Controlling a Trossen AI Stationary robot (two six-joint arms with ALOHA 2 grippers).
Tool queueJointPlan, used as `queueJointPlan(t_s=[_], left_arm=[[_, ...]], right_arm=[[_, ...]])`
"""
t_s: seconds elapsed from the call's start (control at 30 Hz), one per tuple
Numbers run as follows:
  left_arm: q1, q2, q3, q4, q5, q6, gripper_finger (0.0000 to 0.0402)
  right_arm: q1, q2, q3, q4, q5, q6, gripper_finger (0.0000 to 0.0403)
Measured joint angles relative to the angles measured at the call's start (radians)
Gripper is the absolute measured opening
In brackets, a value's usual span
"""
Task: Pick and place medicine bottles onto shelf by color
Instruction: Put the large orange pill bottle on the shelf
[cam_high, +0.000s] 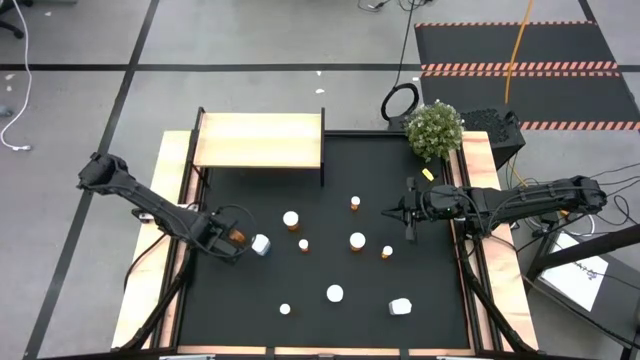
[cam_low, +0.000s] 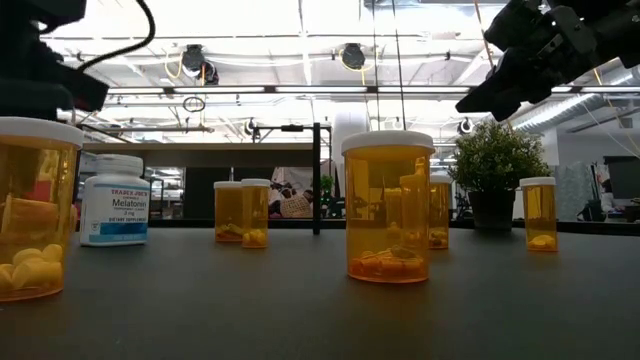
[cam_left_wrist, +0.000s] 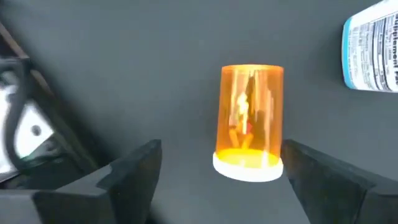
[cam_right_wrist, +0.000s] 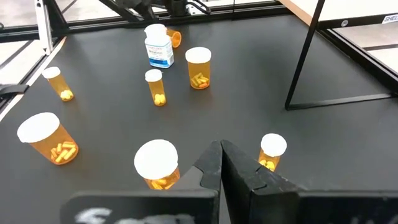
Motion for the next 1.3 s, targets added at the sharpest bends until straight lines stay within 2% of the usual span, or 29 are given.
queueJointPlan(t_s=[0.3, 0.47, 0.97, 1.13, 1.3], left_arm=[[0.0, 0.0, -0.084, 0.187, -0.021, 0.043, 0.032], [0.0, 0.0, -0.121, 0.199, -0.022, 0.056, 0.0305], [-0.008, 0.0, -0.163, 0.343, 0.0, 0.182, 0.0203], [-0.008, -0.004, -0.144, 0.33, -0.002, 0.196, 0.0215], [-0.007, -0.005, -0.091, 0.257, -0.014, 0.218, 0.0231]], right_arm=[[0.0, 0.0, 0.0, 0.038, 0.002, 0.0, 0.0], [0.0, 0.0, 0.0, 0.068, 0.003, -0.012, 0.0], [0.0, 0.0, 0.0, 0.067, 0.007, -0.019, 0.0], [0.0, 0.0, 0.0, 0.075, 0.012, -0.019, 0.0], [-0.001, 0.022, 0.0, 0.172, 0.074, -0.02, 0.0]])
